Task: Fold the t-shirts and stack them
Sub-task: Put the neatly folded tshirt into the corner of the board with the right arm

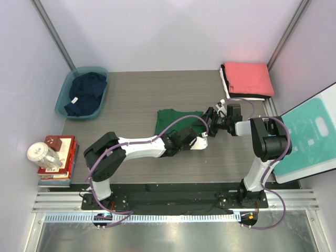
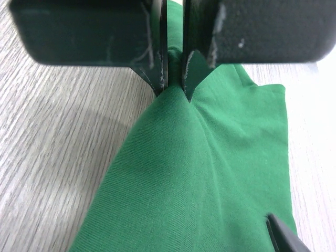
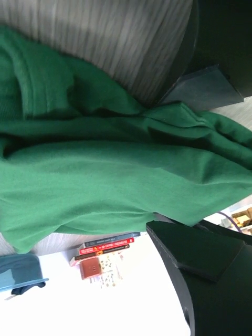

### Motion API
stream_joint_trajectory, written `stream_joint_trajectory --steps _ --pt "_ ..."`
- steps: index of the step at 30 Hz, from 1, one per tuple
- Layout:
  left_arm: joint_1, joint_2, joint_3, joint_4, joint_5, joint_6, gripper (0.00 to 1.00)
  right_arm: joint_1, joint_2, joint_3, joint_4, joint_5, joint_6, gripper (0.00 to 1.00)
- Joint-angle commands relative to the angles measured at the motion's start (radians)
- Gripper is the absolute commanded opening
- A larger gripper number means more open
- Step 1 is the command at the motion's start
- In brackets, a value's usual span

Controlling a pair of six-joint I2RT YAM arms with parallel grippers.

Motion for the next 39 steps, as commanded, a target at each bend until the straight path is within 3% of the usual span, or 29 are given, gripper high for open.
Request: stream_joint_trajectory --steps 1,5,6,8,9,10,13,18,19,20,21,26,29,34,39 --pt "0.005 -0.002 0.035 0.058 -0.016 -0.008 0.00 0.048 0.036 0.020 -0.011 0.065 0.001 0.77" --pt "0.007 -0.002 0.037 0.065 -0.022 -0.003 0.00 0.071 0.042 0.028 -0.009 0.066 -0.004 0.59" --pt "0.007 -0.005 0.037 0.065 -0.024 -0.003 0.00 0.074 0.047 0.030 -0.011 0.069 -0.004 0.44" --pt "0.011 -0.005 0.035 0.069 -0.025 0.001 0.00 0.080 0.048 0.036 -0.029 0.078 -0.014 0.26" --pt "0.013 -0.004 0.035 0.070 -0.027 0.003 0.00 0.082 0.048 0.045 -0.044 0.086 -0.034 0.04" --pt "0.015 -0.005 0.035 0.070 -0.027 0.003 0.00 0.085 0.045 0.051 -0.058 0.095 -0.042 0.01" --pt "0.015 -0.004 0.037 0.070 -0.030 0.003 0.00 0.085 0.034 0.091 -0.122 0.112 -0.123 0.01" --pt "0.016 -0.027 0.015 0.043 -0.022 -0.017 0.04 0.083 0.025 0.259 -0.368 0.166 -0.339 0.01" --pt "0.016 -0.036 0.006 0.039 -0.016 -0.019 0.15 0.082 0.025 0.281 -0.388 0.167 -0.387 0.01" --pt "0.016 -0.046 -0.021 0.036 -0.015 -0.017 0.47 0.082 0.030 0.328 -0.437 0.174 -0.413 0.01" --pt "0.016 -0.072 -0.037 0.035 -0.013 -0.013 0.66 0.080 0.033 0.353 -0.461 0.187 -0.438 0.01" --pt "0.045 -0.175 -0.129 -0.023 0.028 -0.031 0.88 0.083 0.042 0.496 -0.622 0.218 -0.625 0.01" --pt "0.077 -0.250 -0.167 -0.040 0.030 -0.033 0.94 0.085 0.054 0.568 -0.725 0.241 -0.767 0.01" --pt "0.137 -0.336 -0.178 -0.066 0.025 0.000 0.95 0.080 0.158 0.733 -0.892 0.286 -0.954 0.01" --pt "0.177 -0.335 -0.118 -0.100 0.036 0.039 0.95 0.066 0.316 1.089 -1.038 0.330 -1.080 0.01"
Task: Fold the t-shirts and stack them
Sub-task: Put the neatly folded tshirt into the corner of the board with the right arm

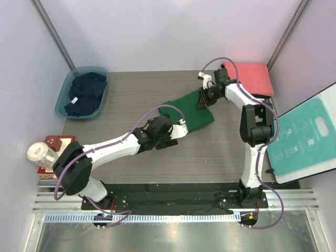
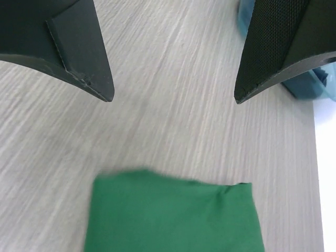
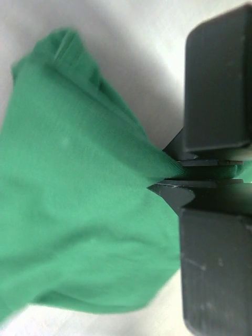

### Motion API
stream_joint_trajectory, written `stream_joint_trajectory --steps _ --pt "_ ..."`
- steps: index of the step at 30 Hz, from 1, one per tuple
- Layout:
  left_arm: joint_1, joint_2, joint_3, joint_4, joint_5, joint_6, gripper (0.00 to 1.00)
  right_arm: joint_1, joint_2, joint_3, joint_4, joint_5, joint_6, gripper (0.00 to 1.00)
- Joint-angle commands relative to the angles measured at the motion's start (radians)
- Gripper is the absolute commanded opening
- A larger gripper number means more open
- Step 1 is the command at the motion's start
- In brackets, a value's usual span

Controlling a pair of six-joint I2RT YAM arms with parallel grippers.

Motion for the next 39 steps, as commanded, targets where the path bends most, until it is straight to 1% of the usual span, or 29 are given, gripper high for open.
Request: stream_joint_trajectory --steps 1,3,4,6,8,9,13,15,19,23,27,35,39 --pt "0.026 -0.006 0.071 -0.033 0.016 0.051 0.95 -0.021 0.144 0.387 -0.190 0.055 -0.178 0.01" --pt "0.040 0.018 0.091 -0.037 0.010 0.086 0.95 -0.029 0.225 0.544 -0.268 0.078 -0.210 0.01" --pt "0.046 0.026 0.115 -0.042 0.008 0.091 0.94 -0.032 0.308 0.709 -0.354 0.082 -0.230 0.01" --pt "0.063 0.044 0.135 -0.050 0.016 0.101 0.94 -0.037 0.363 0.843 -0.414 0.114 -0.256 0.01" --pt "0.074 0.052 0.151 -0.051 0.027 0.112 0.93 -0.040 0.382 0.911 -0.413 0.139 -0.293 0.01" --pt "0.085 0.055 0.155 -0.056 0.033 0.126 0.94 -0.040 0.373 0.905 -0.399 0.163 -0.309 0.01" --pt "0.115 0.056 0.164 -0.060 0.050 0.157 0.94 -0.049 0.315 0.798 -0.295 0.219 -0.341 0.01" --pt "0.132 0.055 0.164 -0.063 0.061 0.164 0.94 -0.055 0.302 0.787 -0.283 0.242 -0.350 0.01" --pt "0.151 0.060 0.164 -0.071 0.079 0.170 0.93 -0.073 0.288 0.784 -0.221 0.297 -0.390 0.01" --pt "0.164 0.069 0.174 -0.073 0.088 0.166 0.93 -0.076 0.278 0.790 -0.169 0.369 -0.474 0.01" --pt "0.172 0.075 0.177 -0.074 0.094 0.173 0.93 -0.092 0.265 0.795 -0.097 0.415 -0.520 0.01" --pt "0.175 0.083 0.178 -0.074 0.096 0.175 0.92 -0.135 0.235 0.796 0.052 0.525 -0.553 0.01" --pt "0.175 0.084 0.180 -0.074 0.097 0.175 0.93 -0.148 0.227 0.821 0.090 0.561 -0.576 0.01"
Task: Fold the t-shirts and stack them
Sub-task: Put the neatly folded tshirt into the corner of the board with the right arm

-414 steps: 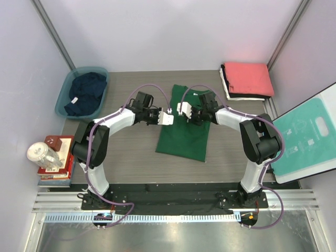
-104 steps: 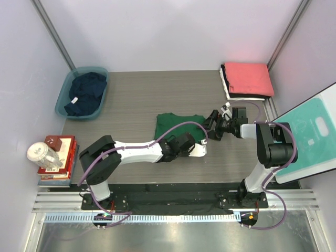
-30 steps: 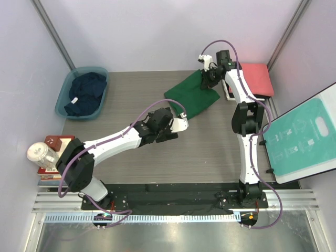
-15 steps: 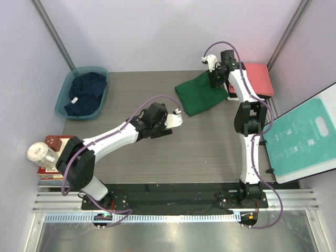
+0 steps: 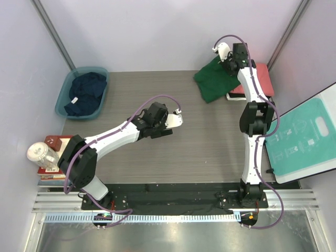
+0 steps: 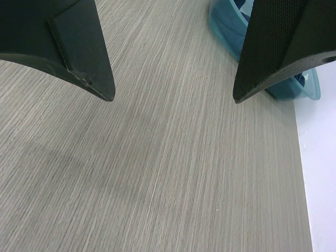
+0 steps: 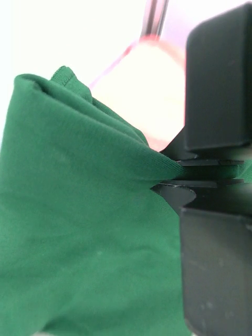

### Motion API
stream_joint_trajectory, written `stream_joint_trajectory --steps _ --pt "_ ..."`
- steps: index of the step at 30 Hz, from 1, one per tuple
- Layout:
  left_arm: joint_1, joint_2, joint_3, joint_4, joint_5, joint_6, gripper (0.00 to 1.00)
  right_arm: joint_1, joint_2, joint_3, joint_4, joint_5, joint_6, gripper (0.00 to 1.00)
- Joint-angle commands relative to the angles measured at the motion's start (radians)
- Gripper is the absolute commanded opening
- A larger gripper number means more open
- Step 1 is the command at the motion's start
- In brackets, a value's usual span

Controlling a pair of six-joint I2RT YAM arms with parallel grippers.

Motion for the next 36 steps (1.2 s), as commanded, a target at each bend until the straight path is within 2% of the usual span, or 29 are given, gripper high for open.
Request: stream_joint_trajectory --steps 1,11,17,23,36 --pt "0.008 0.000 0.040 0.000 0.017 0.014 0.93 -0.017 -0.113 0.052 0.143 0.080 -0.041 0.01" --pt "0.006 -0.005 0.040 -0.001 0.022 0.020 0.92 -0.053 -0.170 0.069 0.175 0.152 -0.066 0.01" --pt "0.005 0.004 0.049 0.000 0.028 0.022 0.92 -0.037 -0.228 0.067 0.135 0.034 -0.032 0.01" --pt "0.003 0.000 0.049 -0.001 0.031 0.025 0.92 0.023 -0.246 0.061 0.109 0.002 -0.032 0.01" --pt "0.002 -0.022 0.026 0.003 0.043 0.020 0.91 0.077 -0.256 0.083 0.161 0.158 -0.098 0.01"
